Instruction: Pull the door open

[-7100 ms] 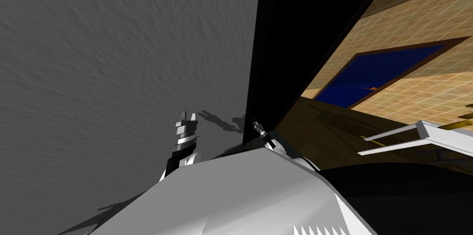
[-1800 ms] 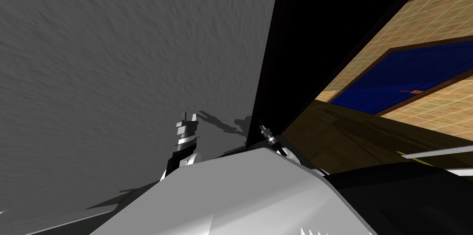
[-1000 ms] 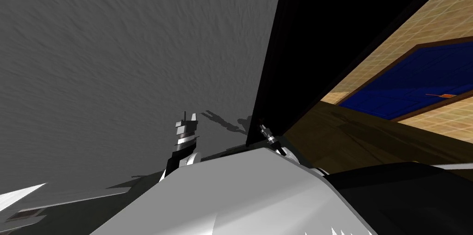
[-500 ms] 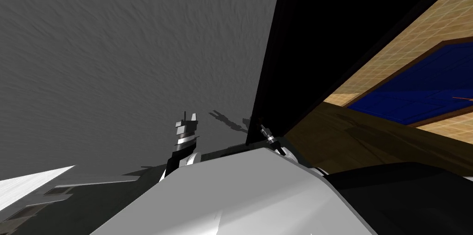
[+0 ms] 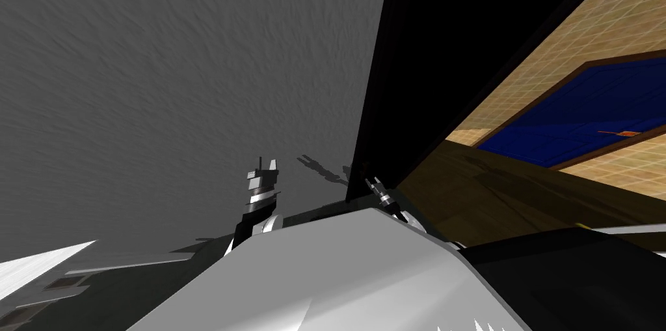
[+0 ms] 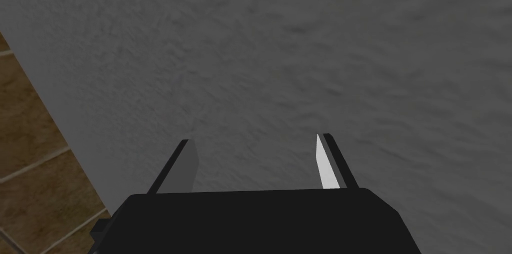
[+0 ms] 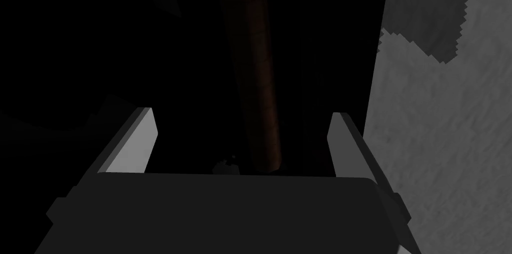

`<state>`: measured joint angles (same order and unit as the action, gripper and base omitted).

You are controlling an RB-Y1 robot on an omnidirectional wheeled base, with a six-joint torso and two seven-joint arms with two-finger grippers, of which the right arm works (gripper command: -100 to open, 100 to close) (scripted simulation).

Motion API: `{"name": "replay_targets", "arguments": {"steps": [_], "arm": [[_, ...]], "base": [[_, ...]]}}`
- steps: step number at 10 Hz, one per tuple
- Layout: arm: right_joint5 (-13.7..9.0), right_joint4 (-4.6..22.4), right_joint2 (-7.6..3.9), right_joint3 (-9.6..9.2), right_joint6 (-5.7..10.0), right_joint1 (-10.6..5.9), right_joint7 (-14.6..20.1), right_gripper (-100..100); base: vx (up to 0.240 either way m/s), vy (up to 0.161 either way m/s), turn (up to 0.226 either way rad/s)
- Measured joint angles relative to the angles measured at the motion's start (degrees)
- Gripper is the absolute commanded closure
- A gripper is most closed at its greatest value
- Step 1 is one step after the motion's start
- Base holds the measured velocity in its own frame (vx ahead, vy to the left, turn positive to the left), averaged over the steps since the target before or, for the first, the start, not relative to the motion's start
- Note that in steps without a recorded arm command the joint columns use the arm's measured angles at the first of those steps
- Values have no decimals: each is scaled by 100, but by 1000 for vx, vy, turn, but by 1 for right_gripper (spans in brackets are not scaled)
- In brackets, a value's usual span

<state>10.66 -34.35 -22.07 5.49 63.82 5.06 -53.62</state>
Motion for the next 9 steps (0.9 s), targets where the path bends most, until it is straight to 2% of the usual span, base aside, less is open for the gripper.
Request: {"name": "replay_targets", "arguments": {"steps": [1, 3, 4, 6, 9], "arm": [[22, -102, -13, 15, 9, 101, -105, -100], [60, 47, -57, 48, 156, 124, -333, -100], [77, -54, -80, 62, 149, 214, -417, -100], [117, -20, -121, 94, 230, 290, -630, -100], [108, 24, -105, 112, 207, 234, -672, -100]], "base": [[-57, 42, -65], [-49, 37, -53], [-51, 34, -76], [-31, 24, -25], [148, 14, 41]]}}
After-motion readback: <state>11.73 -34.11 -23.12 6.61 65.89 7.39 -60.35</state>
